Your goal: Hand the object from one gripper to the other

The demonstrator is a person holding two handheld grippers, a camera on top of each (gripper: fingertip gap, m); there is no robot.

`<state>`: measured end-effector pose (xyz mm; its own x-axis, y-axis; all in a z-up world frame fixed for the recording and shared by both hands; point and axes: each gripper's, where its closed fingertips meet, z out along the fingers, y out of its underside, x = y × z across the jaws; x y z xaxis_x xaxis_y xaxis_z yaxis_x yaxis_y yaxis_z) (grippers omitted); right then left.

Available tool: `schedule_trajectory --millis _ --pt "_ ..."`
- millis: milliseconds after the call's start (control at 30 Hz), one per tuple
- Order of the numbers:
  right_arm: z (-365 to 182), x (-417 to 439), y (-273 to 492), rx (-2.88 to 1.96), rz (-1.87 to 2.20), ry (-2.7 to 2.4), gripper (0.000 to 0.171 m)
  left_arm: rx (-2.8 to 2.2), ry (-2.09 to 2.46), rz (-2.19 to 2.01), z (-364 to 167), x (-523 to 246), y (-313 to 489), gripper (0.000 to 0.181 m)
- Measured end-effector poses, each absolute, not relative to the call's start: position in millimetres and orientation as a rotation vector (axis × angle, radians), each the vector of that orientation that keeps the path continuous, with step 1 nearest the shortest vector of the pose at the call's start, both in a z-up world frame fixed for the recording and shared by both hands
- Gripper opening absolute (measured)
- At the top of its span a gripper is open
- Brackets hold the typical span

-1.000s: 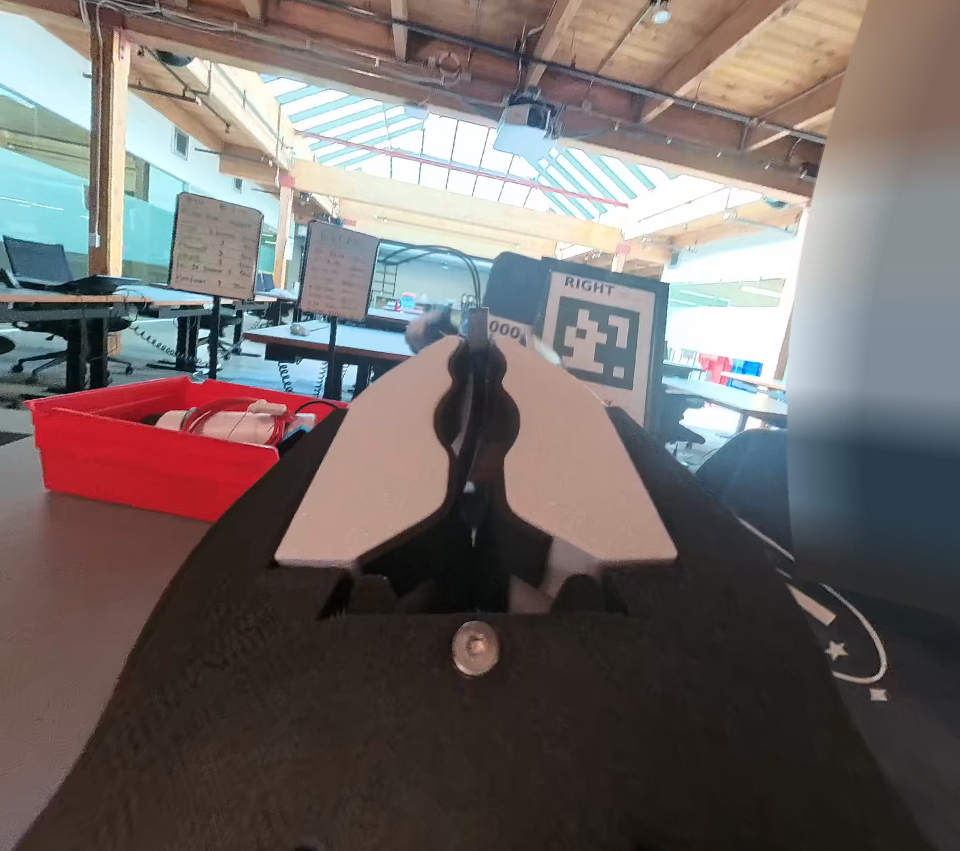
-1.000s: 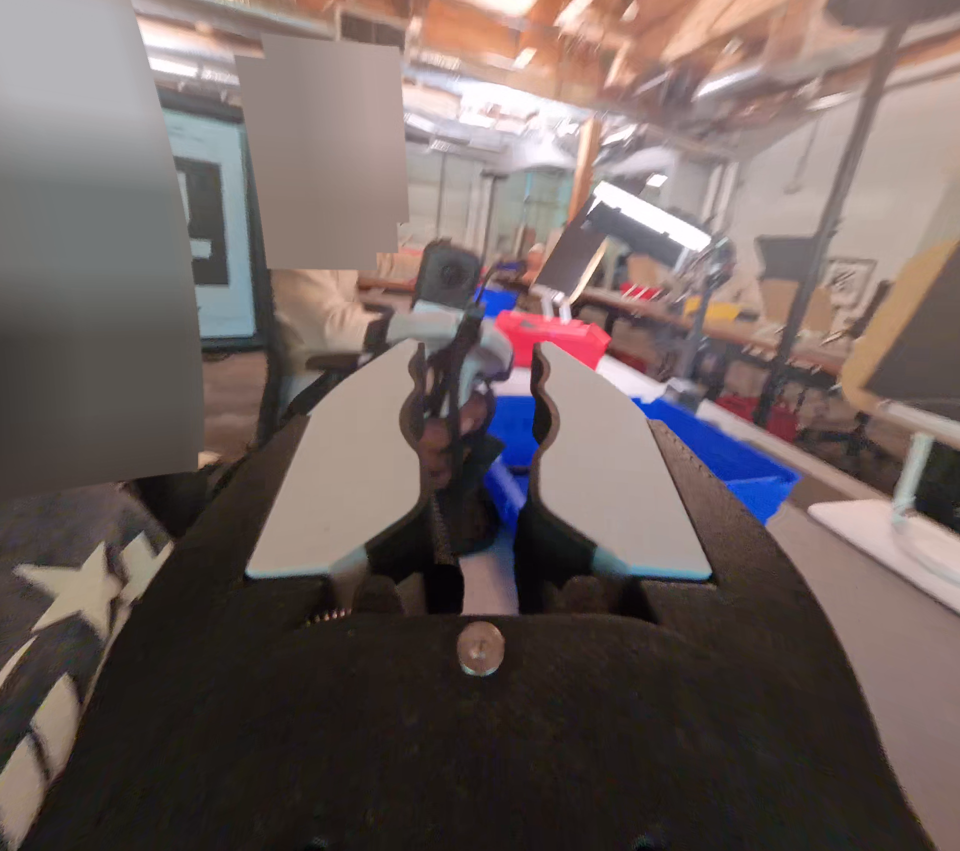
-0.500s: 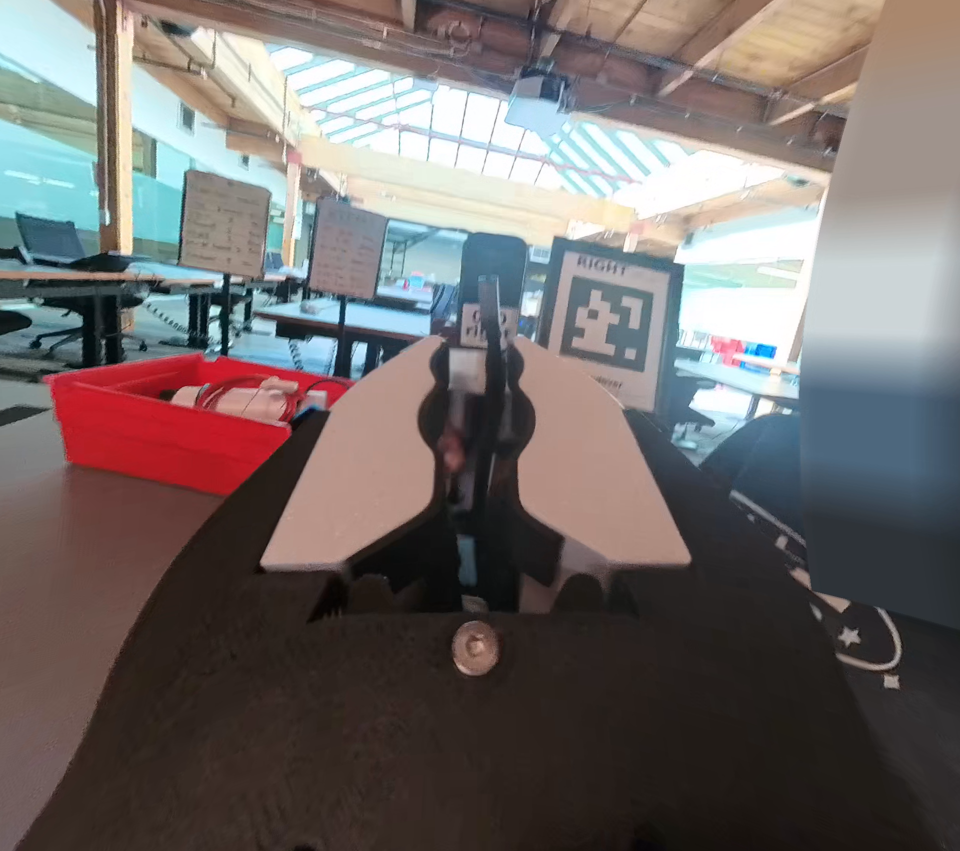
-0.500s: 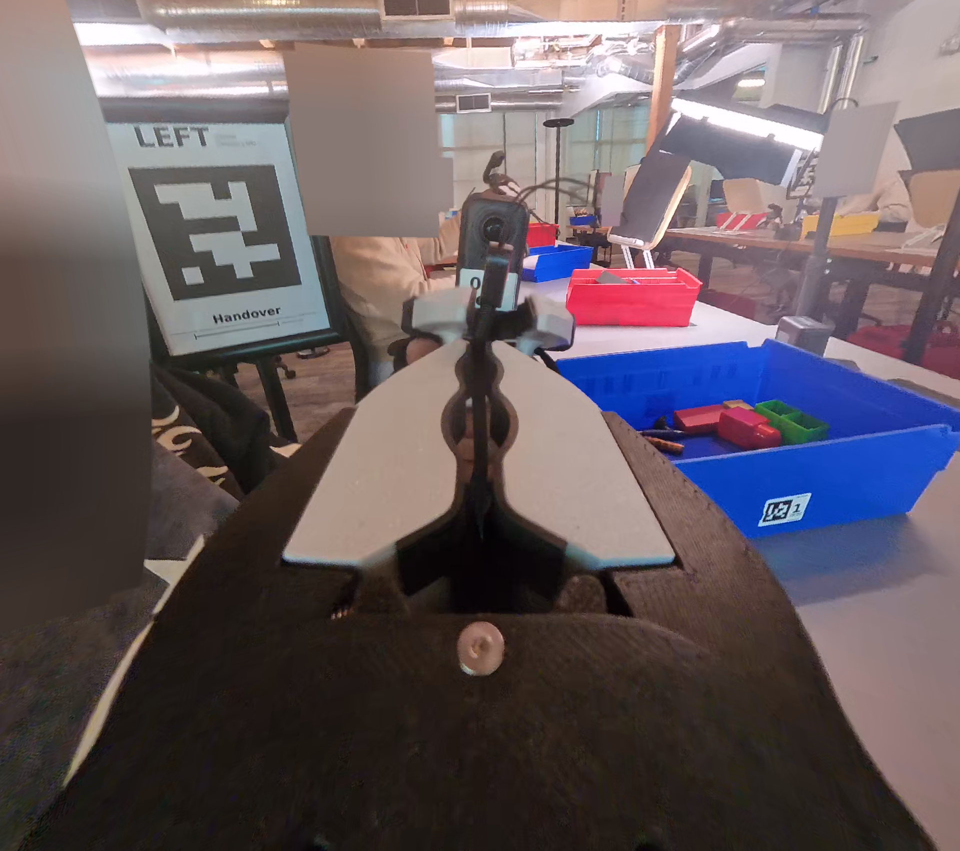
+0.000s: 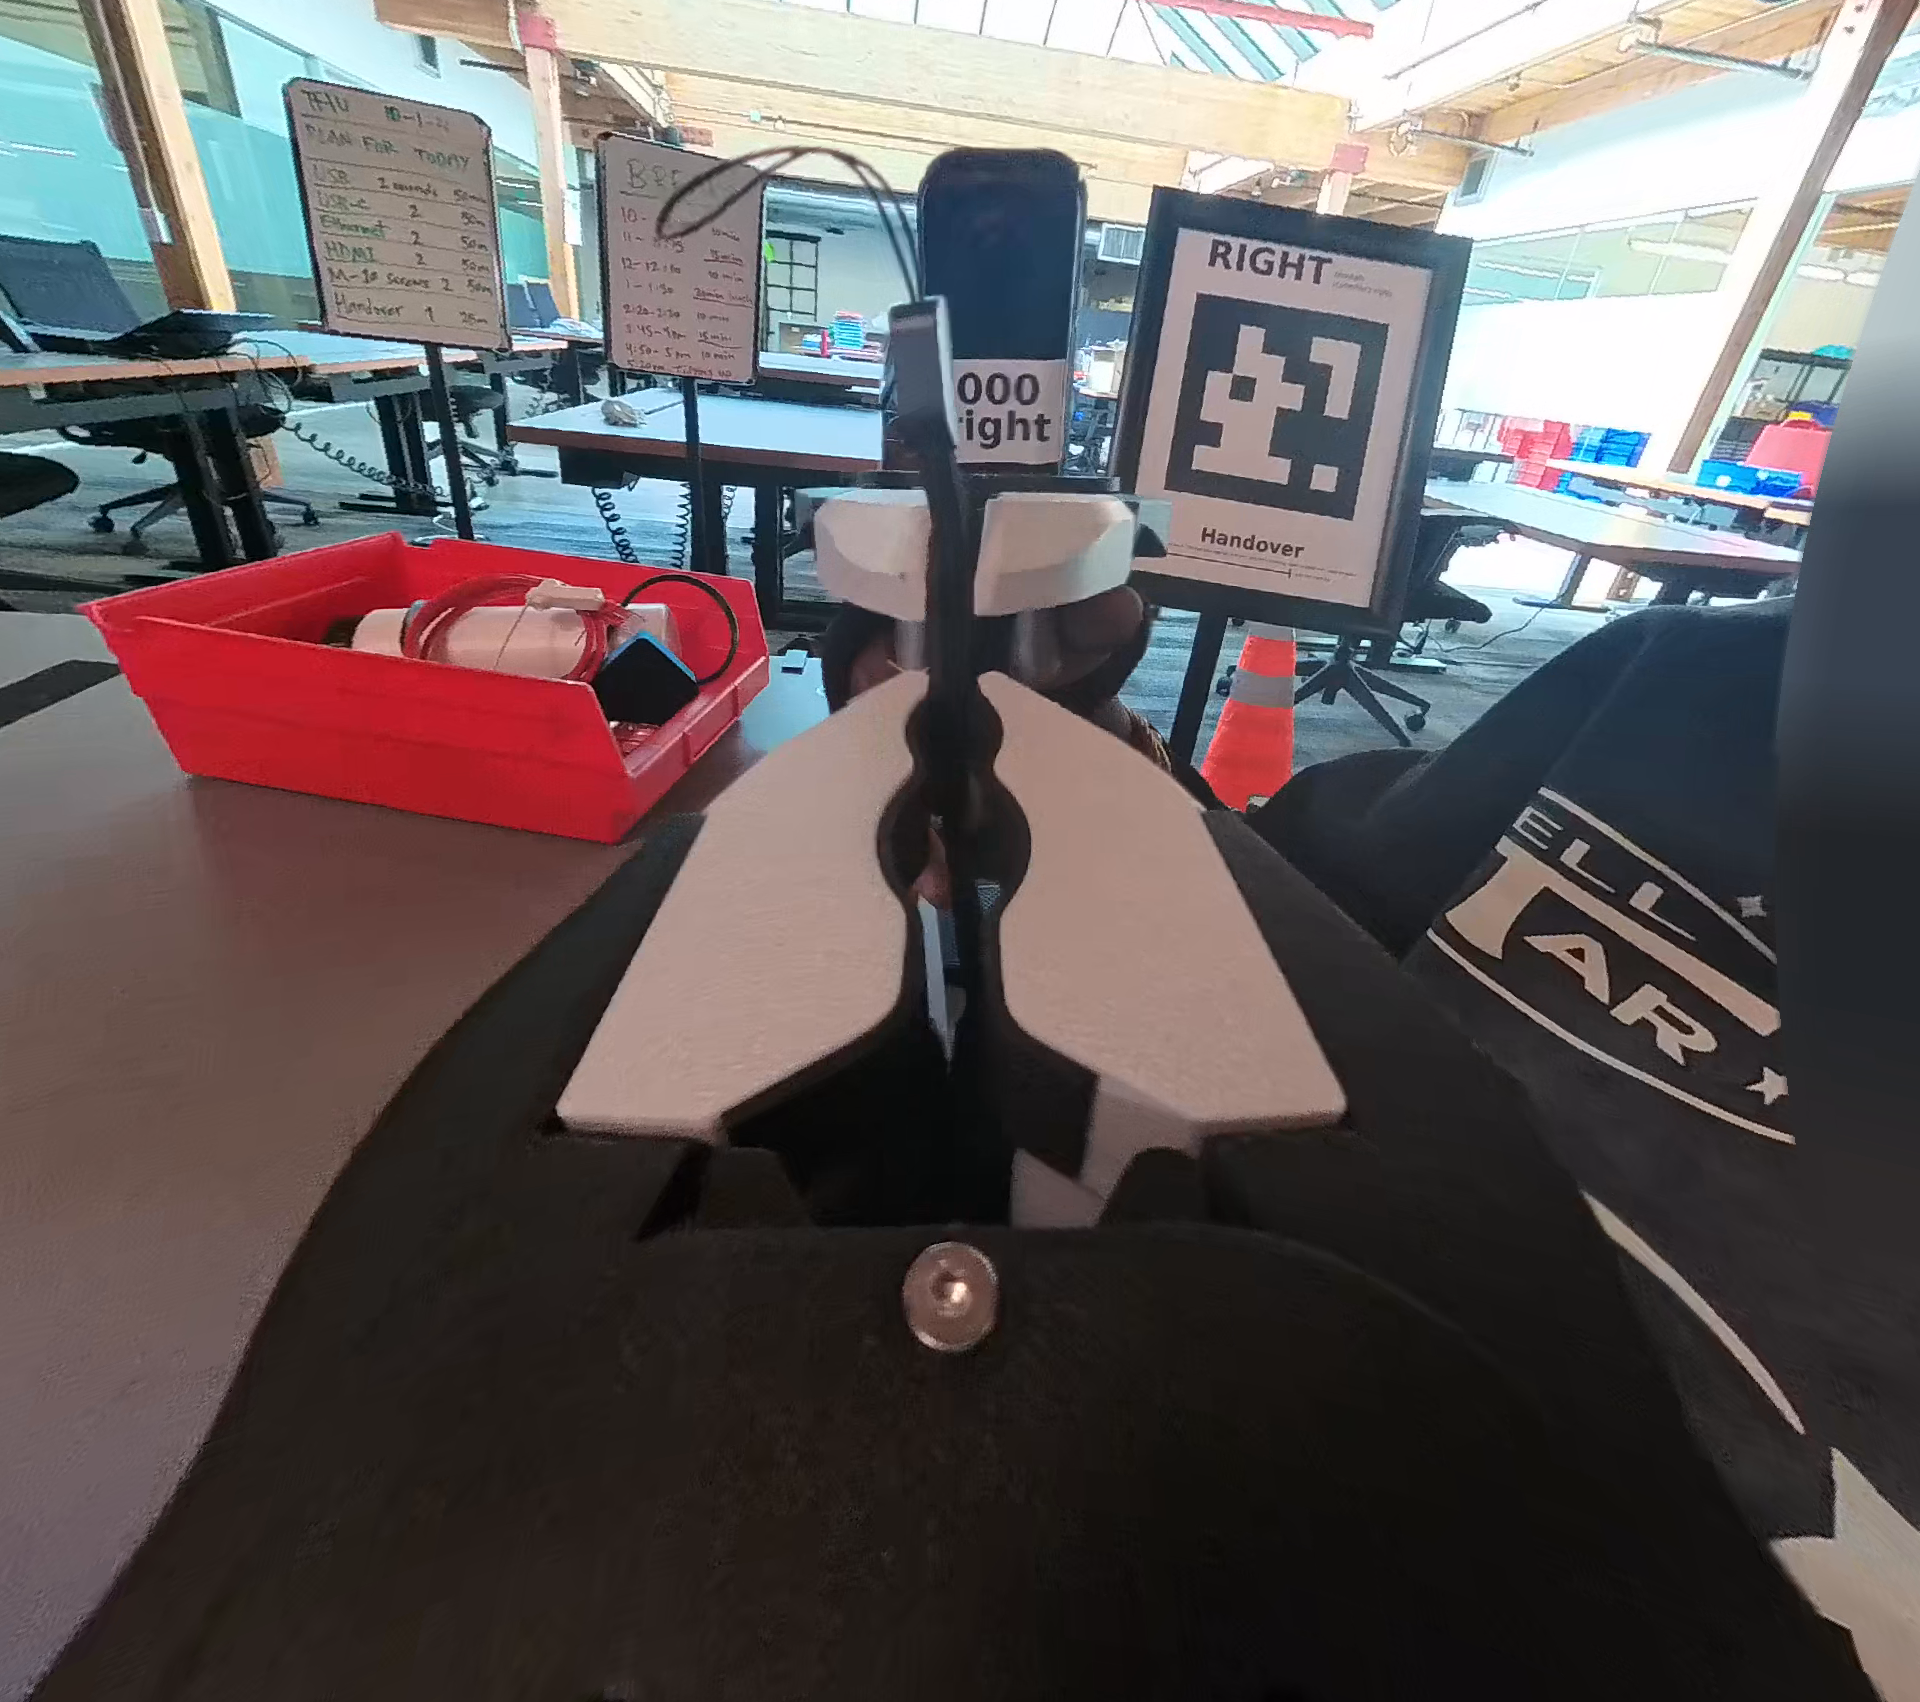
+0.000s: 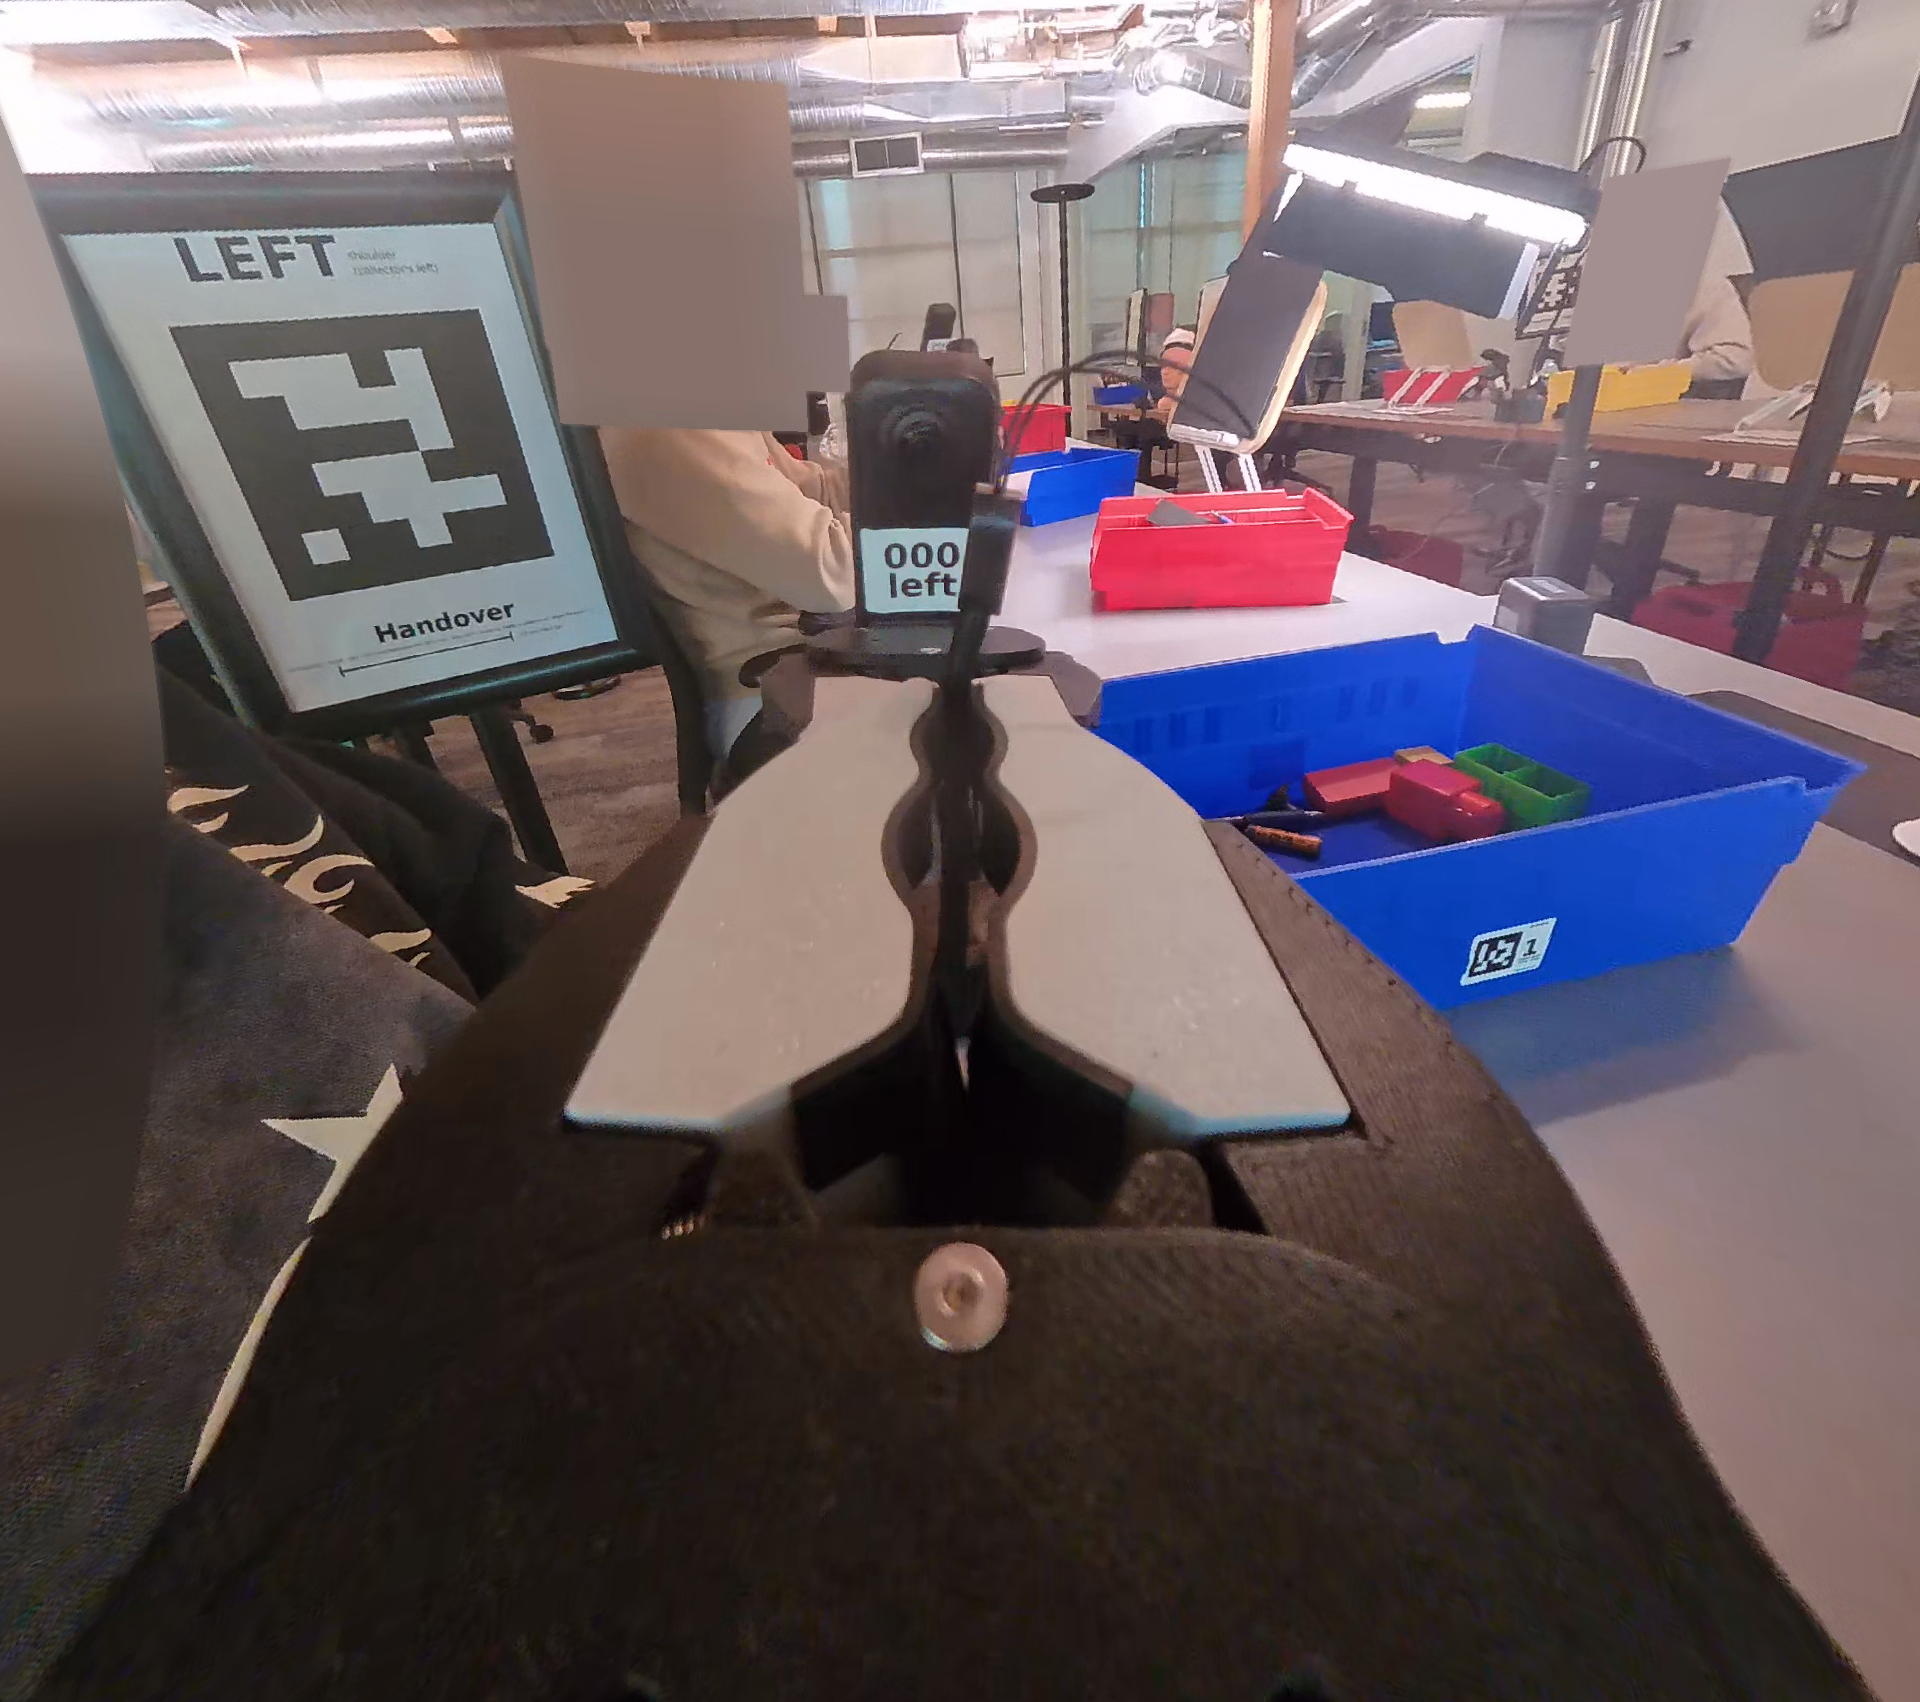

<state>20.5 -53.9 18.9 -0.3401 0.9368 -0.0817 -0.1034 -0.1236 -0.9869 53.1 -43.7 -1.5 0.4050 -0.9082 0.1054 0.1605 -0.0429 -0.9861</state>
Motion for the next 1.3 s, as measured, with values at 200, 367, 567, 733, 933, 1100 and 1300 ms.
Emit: schedule_trajectory --millis 200,367,567,733,933,1100,1300 --pt "27.9 27.8 -44.1 -1.014 1.629 -1.235 0.025 -1.205 0.616 -1.173 24.4 34.9 -48.9 0.003" --pt "13.4 16.8 -56.7 -1.056 1.698 -1.323 0.028 -1.163 0.548 -1.198 33.1 23.6 -47.6 0.004" --pt "6.0 8.6 -65.6 -1.057 1.706 -1.359 0.006 -1.168 0.573 -1.206 31.0 31.6 -49.8 0.005" --pt "3.9 10.2 -66.2 -1.079 1.715 -1.392 0.005 -1.176 0.572 -1.192 29.7 33.5 -48.4 0.006" --pt "15.3 19.4 -54.0 -1.064 1.677 -1.327 0.004 -1.246 0.584 -1.11 21.0 29.2 -41.3 0.025" --pt "22.1 24.6 -48.3 -1.062 1.681 -1.282 0.004 -1.356 0.708 -1.066 0.0 46.6 -42.8 0.024" --pt "18.4 20.8 -54.2 -1.065 1.688 -1.308 0.004 -1.353 0.748 -1.051 -4.5 56.9 -44.8 0.004"
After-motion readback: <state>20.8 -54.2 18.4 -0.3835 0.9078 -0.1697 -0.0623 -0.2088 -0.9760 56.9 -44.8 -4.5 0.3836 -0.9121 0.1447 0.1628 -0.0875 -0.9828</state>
